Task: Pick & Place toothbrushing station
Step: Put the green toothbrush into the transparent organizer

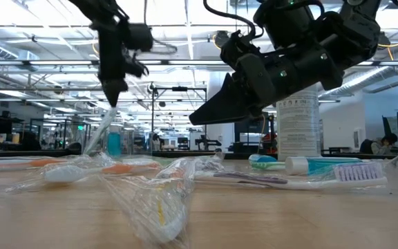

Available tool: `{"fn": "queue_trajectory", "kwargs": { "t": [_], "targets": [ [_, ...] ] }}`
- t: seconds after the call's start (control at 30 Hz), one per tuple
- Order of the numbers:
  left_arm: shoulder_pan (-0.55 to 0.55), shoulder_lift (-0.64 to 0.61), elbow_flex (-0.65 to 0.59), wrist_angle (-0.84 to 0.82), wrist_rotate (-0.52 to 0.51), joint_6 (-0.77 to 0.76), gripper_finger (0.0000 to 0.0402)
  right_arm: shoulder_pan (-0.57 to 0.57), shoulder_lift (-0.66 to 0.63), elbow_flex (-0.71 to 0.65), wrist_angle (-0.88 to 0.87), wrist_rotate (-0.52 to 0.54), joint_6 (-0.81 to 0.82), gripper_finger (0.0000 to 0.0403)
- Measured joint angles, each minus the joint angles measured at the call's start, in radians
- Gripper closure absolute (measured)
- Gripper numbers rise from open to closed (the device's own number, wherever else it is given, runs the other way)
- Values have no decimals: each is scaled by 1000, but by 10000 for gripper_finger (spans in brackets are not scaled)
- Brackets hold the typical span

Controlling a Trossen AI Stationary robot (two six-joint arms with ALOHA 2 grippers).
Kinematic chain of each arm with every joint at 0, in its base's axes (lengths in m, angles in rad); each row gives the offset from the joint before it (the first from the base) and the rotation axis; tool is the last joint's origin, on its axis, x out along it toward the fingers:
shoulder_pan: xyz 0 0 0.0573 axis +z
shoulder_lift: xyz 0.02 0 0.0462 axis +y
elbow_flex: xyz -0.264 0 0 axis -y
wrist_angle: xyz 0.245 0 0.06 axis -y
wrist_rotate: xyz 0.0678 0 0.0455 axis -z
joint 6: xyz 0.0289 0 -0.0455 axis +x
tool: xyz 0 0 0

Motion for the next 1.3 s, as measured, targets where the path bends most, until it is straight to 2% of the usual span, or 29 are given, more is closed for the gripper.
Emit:
{"fn": "queue_trajectory", "kwargs": {
  "t": [0.1, 0.2, 0.33, 0.43, 0.6, 0.83, 0.97, 1.03, 1.17, 1.3],
  "targets": [
    [0, -87, 0, 10, 98, -50, 229, -8, 0, 0, 0, 0, 17, 261],
    [0, -157, 0, 17, 316, -117, 229, -9, 0, 0, -6, 0, 20, 261],
    [-13, -216, 0, 15, 610, -121, 229, -7, 0, 0, -16, -2, 52, 257],
    [-54, -225, 0, 17, 710, -123, 229, -6, 0, 0, -45, -2, 68, 245],
    [-195, -197, -5, 56, 686, -162, 229, -4, 0, 0, -99, -3, 126, 234],
    [-414, -113, -45, 254, 671, -169, 229, 21, 0, 0, -136, -3, 210, 240],
    [-504, -28, -55, 348, 671, -168, 229, 47, 0, 0, -137, -3, 211, 242],
    [-535, 28, -55, 381, 645, -168, 229, 59, 0, 0, -137, -3, 201, 242],
    [-558, 162, -55, 397, 527, -196, 229, 77, 0, 0, -137, -3, 178, 244],
    [-526, 278, -56, 458, 506, -180, 229, 81, 0, 0, -137, -3, 148, 244]
  ]
}}
